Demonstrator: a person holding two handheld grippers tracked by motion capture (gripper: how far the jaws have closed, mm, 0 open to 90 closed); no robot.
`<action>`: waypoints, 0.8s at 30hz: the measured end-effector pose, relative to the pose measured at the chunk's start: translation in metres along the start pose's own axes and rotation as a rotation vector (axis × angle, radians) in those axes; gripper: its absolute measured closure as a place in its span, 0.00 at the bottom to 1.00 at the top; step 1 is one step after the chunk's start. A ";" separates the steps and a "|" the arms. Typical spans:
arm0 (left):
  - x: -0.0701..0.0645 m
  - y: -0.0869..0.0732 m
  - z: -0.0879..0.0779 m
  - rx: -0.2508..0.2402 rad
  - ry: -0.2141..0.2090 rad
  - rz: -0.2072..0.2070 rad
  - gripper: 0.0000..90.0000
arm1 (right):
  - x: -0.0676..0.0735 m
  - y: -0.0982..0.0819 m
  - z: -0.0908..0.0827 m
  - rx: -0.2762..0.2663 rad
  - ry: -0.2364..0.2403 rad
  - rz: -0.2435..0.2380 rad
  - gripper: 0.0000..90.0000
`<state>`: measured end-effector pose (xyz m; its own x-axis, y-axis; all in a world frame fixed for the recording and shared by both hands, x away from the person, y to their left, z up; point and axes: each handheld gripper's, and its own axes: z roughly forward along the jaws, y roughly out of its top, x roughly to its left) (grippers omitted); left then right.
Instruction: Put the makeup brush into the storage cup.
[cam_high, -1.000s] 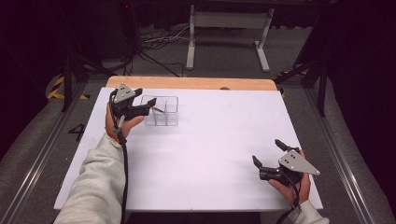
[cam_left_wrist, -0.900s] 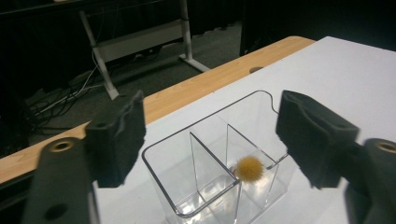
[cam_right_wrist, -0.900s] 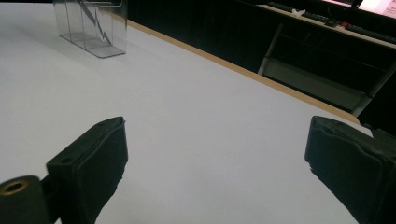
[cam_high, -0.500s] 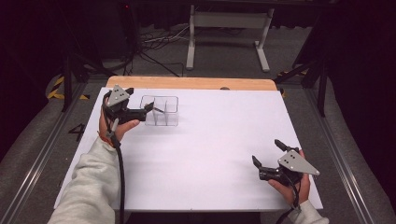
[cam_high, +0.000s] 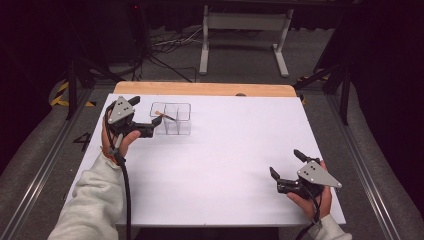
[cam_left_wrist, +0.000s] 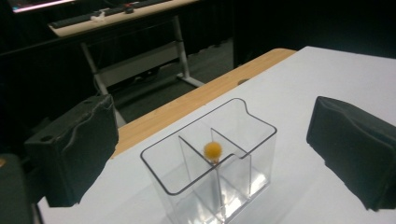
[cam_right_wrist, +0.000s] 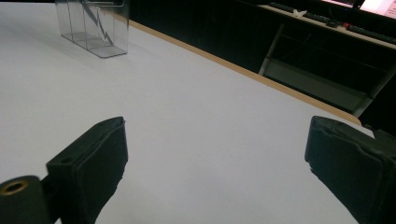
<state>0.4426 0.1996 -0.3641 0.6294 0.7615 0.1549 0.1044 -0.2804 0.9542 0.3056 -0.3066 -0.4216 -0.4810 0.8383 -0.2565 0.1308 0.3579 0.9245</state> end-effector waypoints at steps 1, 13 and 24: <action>0.000 0.000 -0.001 0.004 0.004 0.008 0.04 | 0.000 0.000 0.000 -0.001 -0.001 0.001 0.07; -0.005 0.001 -0.012 -0.001 -0.020 0.045 0.03 | 0.000 0.000 0.000 -0.002 0.001 0.000 0.07; -0.008 0.001 -0.027 -0.019 -0.022 0.054 0.03 | 0.001 0.001 -0.001 -0.001 0.000 -0.002 0.07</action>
<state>0.4170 0.2096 -0.3575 0.6505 0.7325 0.2007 0.0555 -0.3094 0.9493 0.3048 -0.3060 -0.4212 -0.4811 0.8378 -0.2581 0.1291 0.3589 0.9244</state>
